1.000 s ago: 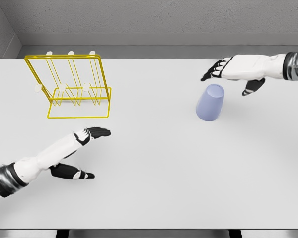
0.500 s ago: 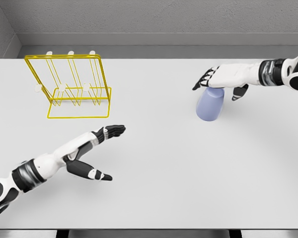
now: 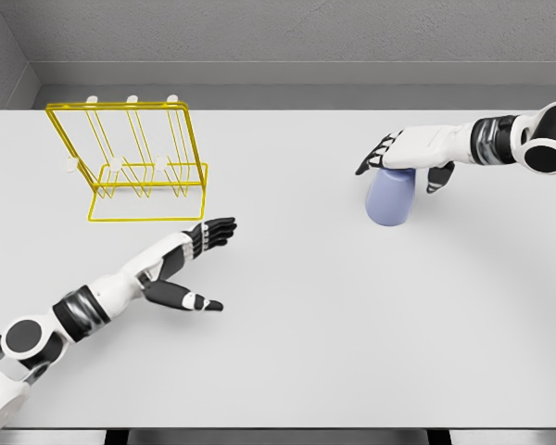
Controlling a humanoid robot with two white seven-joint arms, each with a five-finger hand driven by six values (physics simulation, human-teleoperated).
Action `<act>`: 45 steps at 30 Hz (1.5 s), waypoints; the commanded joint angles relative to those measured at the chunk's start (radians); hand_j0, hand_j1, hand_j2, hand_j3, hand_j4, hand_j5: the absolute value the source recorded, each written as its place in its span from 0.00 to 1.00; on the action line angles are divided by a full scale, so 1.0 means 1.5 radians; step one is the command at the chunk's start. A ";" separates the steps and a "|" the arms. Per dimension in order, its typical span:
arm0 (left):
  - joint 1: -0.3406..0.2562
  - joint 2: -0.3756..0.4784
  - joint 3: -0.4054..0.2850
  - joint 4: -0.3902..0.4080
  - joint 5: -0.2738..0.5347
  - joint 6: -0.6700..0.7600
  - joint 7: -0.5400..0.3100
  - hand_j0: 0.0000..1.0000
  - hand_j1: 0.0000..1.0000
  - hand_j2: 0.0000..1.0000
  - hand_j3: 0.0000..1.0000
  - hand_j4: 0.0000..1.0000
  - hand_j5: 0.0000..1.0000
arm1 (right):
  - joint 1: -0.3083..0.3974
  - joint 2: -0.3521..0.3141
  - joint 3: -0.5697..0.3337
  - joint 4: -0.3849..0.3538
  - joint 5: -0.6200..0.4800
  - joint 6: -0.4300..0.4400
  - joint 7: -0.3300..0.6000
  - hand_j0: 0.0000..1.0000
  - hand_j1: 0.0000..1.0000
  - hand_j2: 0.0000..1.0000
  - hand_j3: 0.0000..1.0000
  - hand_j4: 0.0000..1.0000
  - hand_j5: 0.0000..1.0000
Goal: Place the cup on the cup holder with both arms
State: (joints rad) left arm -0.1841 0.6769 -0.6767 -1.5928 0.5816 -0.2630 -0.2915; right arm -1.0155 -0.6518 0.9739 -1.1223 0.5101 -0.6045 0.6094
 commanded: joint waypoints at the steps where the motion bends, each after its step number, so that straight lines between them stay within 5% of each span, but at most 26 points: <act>1: 0.000 -0.018 0.000 0.022 0.002 0.006 0.000 1.00 1.00 1.00 1.00 1.00 1.00 | -0.001 0.000 0.002 -0.001 0.006 -0.004 0.001 0.94 0.94 0.94 0.94 0.94 0.94; 24: -0.009 -0.019 0.002 0.028 -0.002 0.004 0.000 1.00 1.00 1.00 1.00 1.00 1.00 | 0.000 -0.001 0.015 -0.004 0.008 -0.004 0.001 0.75 0.75 0.75 0.75 0.75 0.75; 31: -0.009 -0.018 0.003 0.028 0.000 0.004 0.001 1.00 1.00 1.00 1.00 1.00 1.00 | -0.003 -0.002 0.013 -0.006 0.006 -0.004 0.001 0.62 0.62 0.62 0.62 0.62 0.62; 45: -0.009 -0.018 0.006 0.029 -0.001 0.002 0.000 1.00 1.00 1.00 1.00 1.00 1.00 | -0.010 -0.014 0.006 -0.043 0.005 -0.004 0.001 0.57 0.57 0.57 0.57 0.57 0.57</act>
State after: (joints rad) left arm -0.1994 0.6497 -0.6680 -1.5492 0.5762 -0.2593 -0.2912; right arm -1.0308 -0.6704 0.9846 -1.1807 0.5205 -0.6132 0.6124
